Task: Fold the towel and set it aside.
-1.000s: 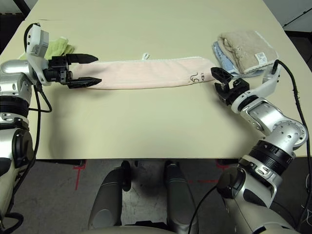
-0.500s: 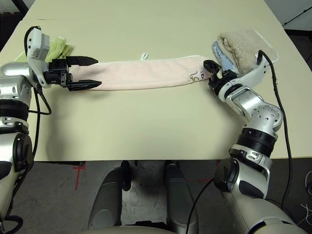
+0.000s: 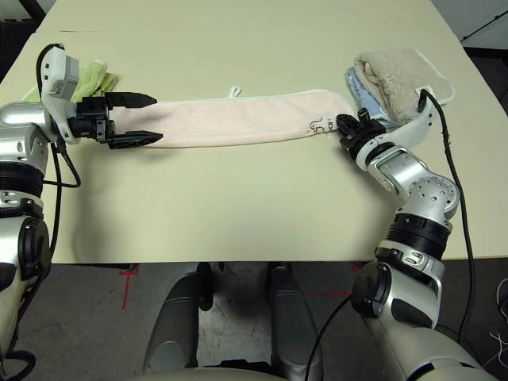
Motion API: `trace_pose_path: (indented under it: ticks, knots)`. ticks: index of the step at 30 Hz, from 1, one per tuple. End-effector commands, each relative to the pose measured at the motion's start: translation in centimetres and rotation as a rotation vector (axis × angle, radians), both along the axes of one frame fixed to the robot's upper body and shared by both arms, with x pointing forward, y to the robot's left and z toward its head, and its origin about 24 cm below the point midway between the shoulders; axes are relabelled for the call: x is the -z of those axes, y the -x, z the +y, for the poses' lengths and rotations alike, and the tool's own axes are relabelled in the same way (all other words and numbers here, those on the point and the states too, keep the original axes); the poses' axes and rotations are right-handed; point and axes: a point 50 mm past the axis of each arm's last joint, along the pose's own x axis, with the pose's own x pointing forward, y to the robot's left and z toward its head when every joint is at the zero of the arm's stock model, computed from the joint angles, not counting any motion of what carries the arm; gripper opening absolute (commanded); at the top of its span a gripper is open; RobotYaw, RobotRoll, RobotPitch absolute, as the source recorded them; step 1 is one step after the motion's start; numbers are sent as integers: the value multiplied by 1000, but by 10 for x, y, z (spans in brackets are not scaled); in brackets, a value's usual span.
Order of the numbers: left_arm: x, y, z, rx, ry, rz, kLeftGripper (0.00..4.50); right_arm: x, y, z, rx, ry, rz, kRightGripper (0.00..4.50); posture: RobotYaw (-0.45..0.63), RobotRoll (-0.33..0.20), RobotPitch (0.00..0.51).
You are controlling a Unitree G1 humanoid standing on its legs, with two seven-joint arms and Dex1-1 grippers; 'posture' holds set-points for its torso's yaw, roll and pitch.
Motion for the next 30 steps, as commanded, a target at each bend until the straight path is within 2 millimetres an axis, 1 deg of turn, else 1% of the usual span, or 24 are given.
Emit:
trace_pose_path:
  ticks: [1,8,13,17,22,27,30]
  knots:
    - [0,1,3,1,-10,4,4500,14,9,-9,15,2,57,44,-68,0,292]
    - [-2,0,5,-15,8,-1,4500,11,34,-22,19,18,29,44,-76,0,288]
    - [-2,-1,6,-22,15,0,4500,13,49,-32,43,35,29,44,-86,0,286]
    - [-1,-2,4,-15,17,3,4500,13,52,-37,72,41,27,44,-90,0,283]
    - [-2,-2,2,-8,17,2,4500,10,50,-36,61,47,7,44,-89,0,277]
    - [-2,-1,2,-2,15,2,4500,2,49,-28,-22,99,-48,44,-87,0,276]
    - [-2,-2,1,-1,15,1,4500,-5,47,-20,-88,127,-91,44,-82,0,270]
